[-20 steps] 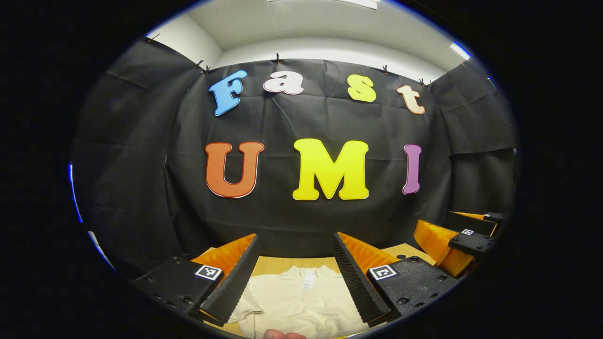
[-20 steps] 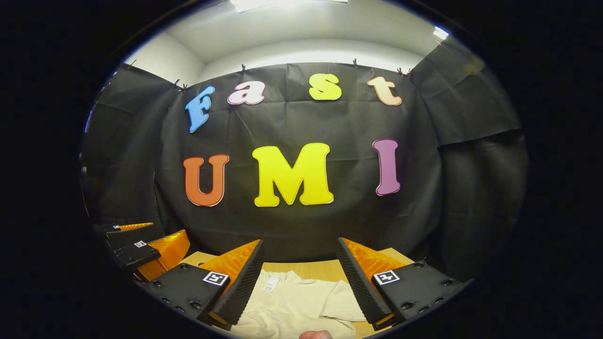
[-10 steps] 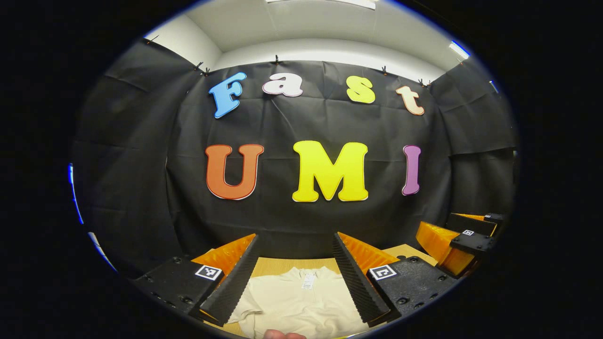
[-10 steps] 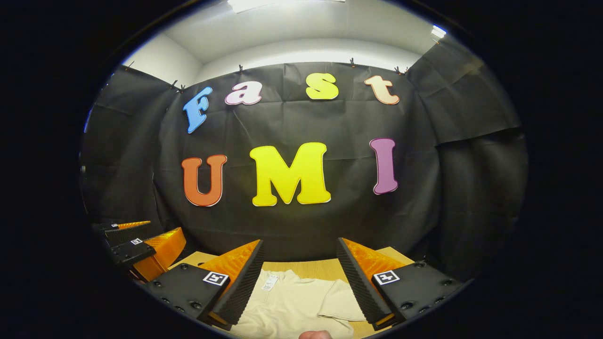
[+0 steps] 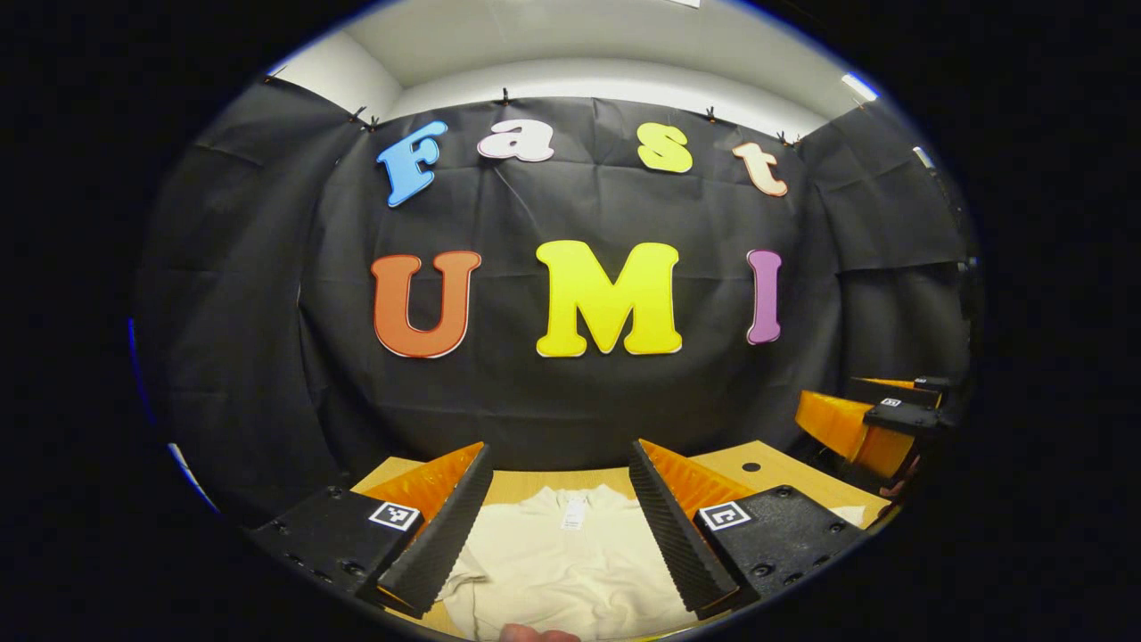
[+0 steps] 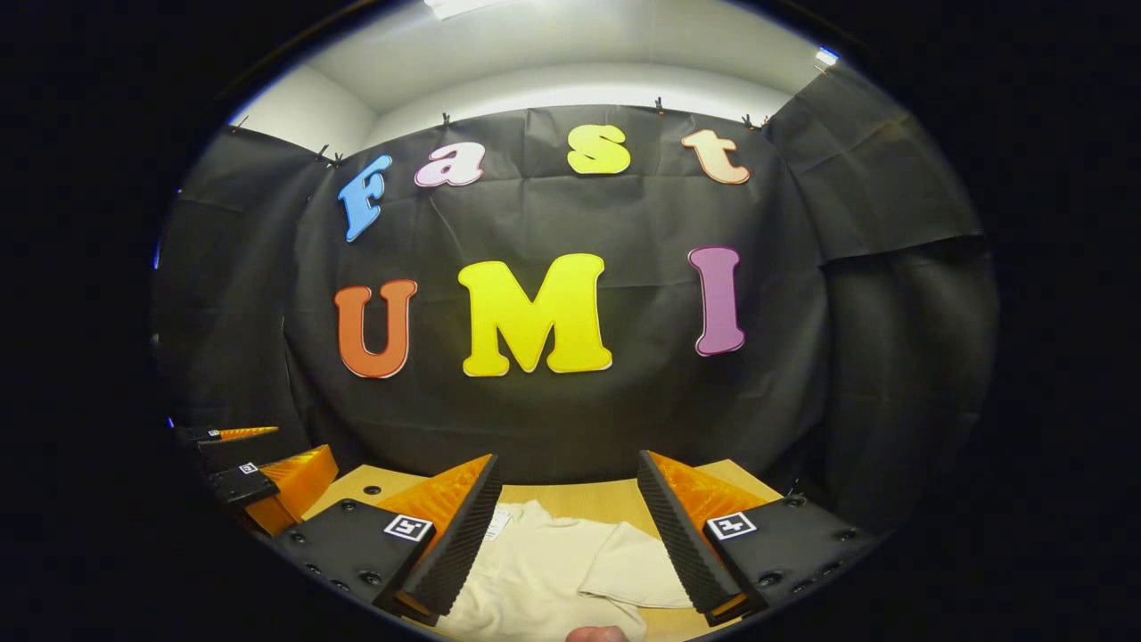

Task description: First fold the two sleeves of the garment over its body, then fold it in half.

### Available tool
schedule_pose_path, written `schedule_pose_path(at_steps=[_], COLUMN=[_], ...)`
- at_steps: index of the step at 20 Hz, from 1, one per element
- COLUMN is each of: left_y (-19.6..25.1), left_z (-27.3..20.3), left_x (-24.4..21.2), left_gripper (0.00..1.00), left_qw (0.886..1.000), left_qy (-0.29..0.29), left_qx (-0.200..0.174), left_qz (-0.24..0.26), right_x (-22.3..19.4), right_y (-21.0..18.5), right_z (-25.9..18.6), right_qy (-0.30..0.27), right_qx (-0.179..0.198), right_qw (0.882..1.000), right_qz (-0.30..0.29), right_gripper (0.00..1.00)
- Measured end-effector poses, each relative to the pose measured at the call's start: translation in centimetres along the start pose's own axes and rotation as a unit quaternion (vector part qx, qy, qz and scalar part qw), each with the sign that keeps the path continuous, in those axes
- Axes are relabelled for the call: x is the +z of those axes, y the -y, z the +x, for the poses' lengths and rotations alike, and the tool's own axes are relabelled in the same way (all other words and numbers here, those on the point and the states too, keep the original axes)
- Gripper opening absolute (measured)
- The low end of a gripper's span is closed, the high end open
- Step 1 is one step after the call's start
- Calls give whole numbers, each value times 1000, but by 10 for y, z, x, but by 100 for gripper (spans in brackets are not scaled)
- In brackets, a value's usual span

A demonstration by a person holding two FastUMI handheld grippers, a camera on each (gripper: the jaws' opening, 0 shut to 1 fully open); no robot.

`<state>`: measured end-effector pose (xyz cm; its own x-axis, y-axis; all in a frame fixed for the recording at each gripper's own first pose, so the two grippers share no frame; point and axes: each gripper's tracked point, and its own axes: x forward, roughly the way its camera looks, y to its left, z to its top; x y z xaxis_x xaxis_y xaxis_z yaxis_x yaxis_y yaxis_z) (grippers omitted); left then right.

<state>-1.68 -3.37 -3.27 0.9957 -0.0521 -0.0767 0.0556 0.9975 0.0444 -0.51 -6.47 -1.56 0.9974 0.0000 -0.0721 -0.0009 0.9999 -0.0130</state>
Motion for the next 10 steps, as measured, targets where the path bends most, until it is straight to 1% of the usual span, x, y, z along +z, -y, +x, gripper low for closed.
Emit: schedule_pose_path(at_steps=[2, 5, 6, 8, 10], left_y=[10, 31, 38, 53, 68], left_z=[0, 1, 3, 4, 5], left_x=[-10, -23, -26, -34, -42], left_gripper=[98, 98, 98, 98, 98], left_qw=[1000, 999, 999, 998, 997], left_qy=[-13, -32, -37, -47, -60], left_qx=[-8, -27, -33, -44, -56], left_qz=[-1, -3, -2, -1, -2], right_x=[-18, -46, -57, -86, -118], right_y=[24, 78, 95, 127, 167], right_z=[1, -5, -7, -13, -19], right_qy=[-26, -68, -85, -131, -186], right_qx=[2, -15, -15, -3, -6], right_qw=[1000, 997, 995, 990, 981], right_qz=[-10, -33, -42, -56, -51], right_gripper=[95, 95, 95, 95, 95])
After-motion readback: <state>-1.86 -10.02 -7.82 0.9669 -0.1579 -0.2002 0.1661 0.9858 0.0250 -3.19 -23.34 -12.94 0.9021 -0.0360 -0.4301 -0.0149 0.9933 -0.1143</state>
